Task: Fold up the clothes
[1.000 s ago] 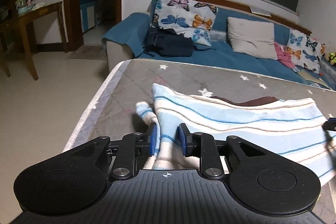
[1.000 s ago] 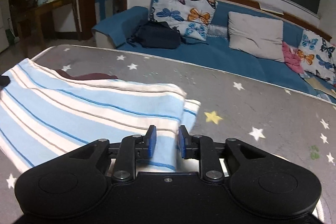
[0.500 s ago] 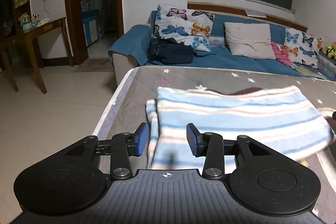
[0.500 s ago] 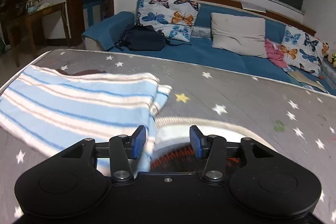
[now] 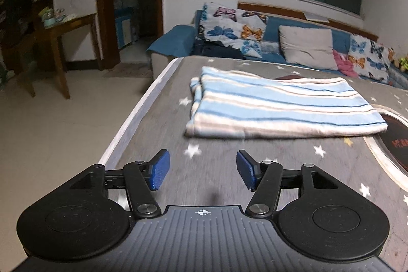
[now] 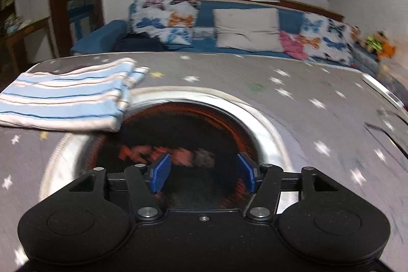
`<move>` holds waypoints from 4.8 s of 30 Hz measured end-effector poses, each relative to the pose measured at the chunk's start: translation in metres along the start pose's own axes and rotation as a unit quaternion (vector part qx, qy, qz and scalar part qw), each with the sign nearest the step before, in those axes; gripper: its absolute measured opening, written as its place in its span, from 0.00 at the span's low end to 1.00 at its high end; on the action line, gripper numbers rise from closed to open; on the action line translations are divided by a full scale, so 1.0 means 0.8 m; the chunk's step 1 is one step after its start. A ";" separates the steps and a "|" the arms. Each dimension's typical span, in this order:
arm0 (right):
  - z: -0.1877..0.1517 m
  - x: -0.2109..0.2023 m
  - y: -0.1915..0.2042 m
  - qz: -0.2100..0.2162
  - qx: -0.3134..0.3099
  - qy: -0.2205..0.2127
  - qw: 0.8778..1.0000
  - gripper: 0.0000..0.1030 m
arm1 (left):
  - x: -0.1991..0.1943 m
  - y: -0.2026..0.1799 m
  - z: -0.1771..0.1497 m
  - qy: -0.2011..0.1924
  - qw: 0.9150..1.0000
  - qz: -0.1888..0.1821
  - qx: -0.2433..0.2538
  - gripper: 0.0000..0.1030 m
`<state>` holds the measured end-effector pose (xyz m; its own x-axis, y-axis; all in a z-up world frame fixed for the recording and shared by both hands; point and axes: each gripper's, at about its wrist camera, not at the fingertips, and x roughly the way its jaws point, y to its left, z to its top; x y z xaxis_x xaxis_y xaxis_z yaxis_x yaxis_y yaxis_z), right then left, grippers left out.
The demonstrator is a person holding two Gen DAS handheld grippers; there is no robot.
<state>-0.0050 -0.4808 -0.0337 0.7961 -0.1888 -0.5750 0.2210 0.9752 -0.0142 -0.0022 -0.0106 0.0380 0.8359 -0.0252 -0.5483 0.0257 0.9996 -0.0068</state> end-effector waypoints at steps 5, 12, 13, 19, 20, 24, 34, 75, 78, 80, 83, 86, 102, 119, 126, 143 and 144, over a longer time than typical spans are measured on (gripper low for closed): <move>-0.024 -0.011 -0.052 -0.035 0.033 -0.010 0.999 0.66 | -0.011 0.010 -0.026 0.006 0.999 0.036 -0.015 0.62; -0.038 -0.005 -0.108 -0.063 0.075 -0.015 0.995 0.69 | -0.017 0.017 -0.053 0.000 0.996 0.075 -0.048 0.63; -0.040 -0.005 -0.116 -0.067 0.081 -0.016 0.994 0.70 | -0.017 0.018 -0.055 0.000 0.995 0.079 -0.055 0.63; -0.054 -0.006 -0.155 -0.086 0.094 -0.013 0.992 0.70 | -0.007 0.021 -0.058 0.012 0.993 0.092 -0.072 0.66; -0.057 -0.009 -0.158 -0.086 0.088 -0.010 0.992 0.72 | -0.006 0.020 -0.057 0.013 0.993 0.091 -0.073 0.68; -0.058 -0.011 -0.165 -0.094 0.074 -0.005 0.993 0.75 | -0.006 0.018 -0.056 0.016 0.993 0.091 -0.073 0.71; -0.065 -0.010 -0.173 -0.090 0.080 -0.001 0.993 0.92 | 0.002 0.005 -0.056 0.029 0.993 0.099 -0.061 0.83; -0.063 -0.010 -0.180 -0.087 0.088 0.006 0.992 1.00 | 0.019 0.000 -0.053 0.041 0.992 0.106 -0.061 1.00; -0.063 -0.010 -0.181 -0.086 0.088 0.006 0.992 1.00 | 0.019 0.000 -0.053 0.041 0.992 0.106 -0.061 1.00; -0.063 -0.011 -0.181 -0.086 0.089 0.006 0.992 1.00 | 0.019 0.000 -0.053 0.041 0.992 0.106 -0.061 1.00; -0.063 -0.011 -0.182 -0.086 0.089 0.006 0.992 1.00 | 0.019 0.000 -0.053 0.041 0.992 0.106 -0.061 1.00; -0.063 -0.010 -0.183 -0.085 0.089 0.006 0.992 1.00 | 0.019 0.000 -0.053 0.041 0.992 0.106 -0.061 1.00; -0.063 -0.011 -0.184 -0.085 0.090 0.006 0.992 1.00 | 0.019 0.000 -0.053 0.041 0.992 0.106 -0.061 1.00; -0.063 -0.010 -0.183 -0.085 0.090 0.005 0.992 1.00 | 0.019 0.000 -0.053 0.041 0.992 0.106 -0.061 1.00; -0.063 -0.010 -0.183 -0.085 0.090 0.005 0.992 1.00 | 0.019 0.001 -0.053 0.041 0.992 0.106 -0.061 1.00; -0.063 -0.010 -0.183 -0.085 0.090 0.005 0.992 1.00 | 0.019 0.000 -0.054 0.041 0.992 0.106 -0.061 1.00; -0.063 -0.010 -0.183 -0.085 0.090 0.005 0.992 1.00 | 0.019 0.000 -0.054 0.041 0.992 0.106 -0.061 1.00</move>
<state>-0.0719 -0.6160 -0.0686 0.7329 -0.3467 -0.5854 0.4497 0.8925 0.0344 -0.0127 -0.0103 -0.0064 0.7682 0.1817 -0.6139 -0.2171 0.9760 0.0171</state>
